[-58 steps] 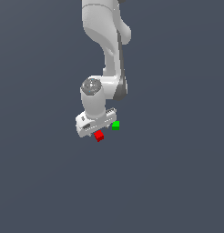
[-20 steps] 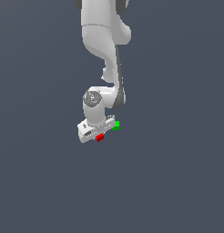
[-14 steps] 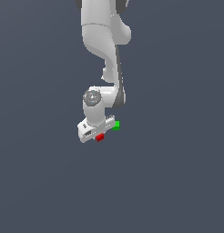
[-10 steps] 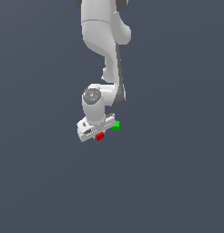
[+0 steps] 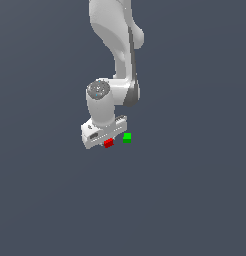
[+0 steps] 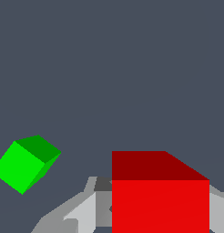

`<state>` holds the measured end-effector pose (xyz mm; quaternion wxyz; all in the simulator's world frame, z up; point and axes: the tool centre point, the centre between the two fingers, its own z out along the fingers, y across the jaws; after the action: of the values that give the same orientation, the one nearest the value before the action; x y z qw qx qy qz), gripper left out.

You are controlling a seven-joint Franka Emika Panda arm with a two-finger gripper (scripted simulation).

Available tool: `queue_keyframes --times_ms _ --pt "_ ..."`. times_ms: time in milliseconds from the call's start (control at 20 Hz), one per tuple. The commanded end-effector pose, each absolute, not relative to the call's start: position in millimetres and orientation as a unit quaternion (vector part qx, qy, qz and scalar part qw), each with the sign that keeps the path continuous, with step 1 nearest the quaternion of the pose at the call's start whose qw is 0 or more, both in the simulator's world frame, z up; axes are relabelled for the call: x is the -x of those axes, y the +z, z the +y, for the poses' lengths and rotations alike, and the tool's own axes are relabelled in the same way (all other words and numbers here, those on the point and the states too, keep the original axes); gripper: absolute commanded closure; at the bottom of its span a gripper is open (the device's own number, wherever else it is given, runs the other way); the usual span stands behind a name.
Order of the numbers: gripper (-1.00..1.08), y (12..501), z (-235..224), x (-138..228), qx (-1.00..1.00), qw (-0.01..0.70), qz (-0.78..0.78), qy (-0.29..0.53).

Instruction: Stack the red cube on top of the green cube.

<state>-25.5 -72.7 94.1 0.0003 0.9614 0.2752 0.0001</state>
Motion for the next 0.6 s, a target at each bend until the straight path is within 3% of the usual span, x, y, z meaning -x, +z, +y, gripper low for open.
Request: queue_keyframes --times_ms 0,550 --pt "1.08 107 -73 26 -0.961 0.000 0.275 0.000" --pt "1.08 117 -70 27 -0.961 0.000 0.275 0.000"
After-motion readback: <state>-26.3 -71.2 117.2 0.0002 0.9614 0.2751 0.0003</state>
